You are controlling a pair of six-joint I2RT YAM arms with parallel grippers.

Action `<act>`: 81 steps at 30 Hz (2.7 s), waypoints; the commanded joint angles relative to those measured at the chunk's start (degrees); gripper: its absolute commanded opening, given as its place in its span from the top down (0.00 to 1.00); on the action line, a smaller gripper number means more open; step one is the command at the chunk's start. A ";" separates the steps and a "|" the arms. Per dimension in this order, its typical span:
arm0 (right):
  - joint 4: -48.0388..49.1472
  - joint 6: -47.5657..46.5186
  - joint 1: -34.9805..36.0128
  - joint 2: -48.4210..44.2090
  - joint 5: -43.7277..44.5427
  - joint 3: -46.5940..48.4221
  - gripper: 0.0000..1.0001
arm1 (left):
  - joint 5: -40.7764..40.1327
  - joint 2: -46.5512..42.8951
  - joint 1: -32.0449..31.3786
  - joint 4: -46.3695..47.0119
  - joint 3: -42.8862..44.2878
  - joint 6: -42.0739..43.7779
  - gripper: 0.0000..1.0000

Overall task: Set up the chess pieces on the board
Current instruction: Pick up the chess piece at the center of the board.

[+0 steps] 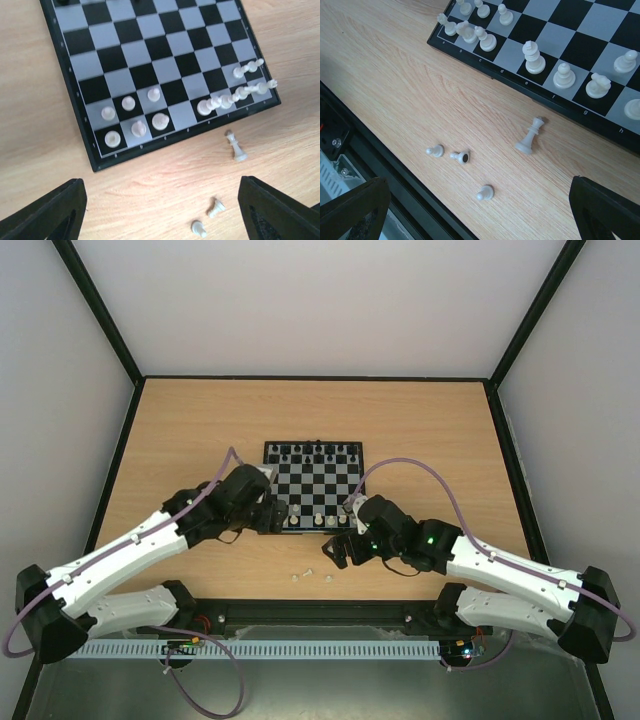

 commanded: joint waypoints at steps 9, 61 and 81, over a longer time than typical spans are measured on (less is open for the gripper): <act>-1.89 0.20 -0.18 0.88 1.06 0.86 0.02 | -0.65 -3.97 -4.15 -0.73 -4.98 -6.36 0.01; -1.67 1.27 -0.14 -5.80 3.83 -0.09 0.01 | -0.22 19.94 -21.16 7.01 -8.74 -16.55 0.54; -1.32 1.16 -0.12 -6.10 2.95 -0.39 0.01 | 1.68 20.77 -24.04 7.53 -10.95 -19.27 0.69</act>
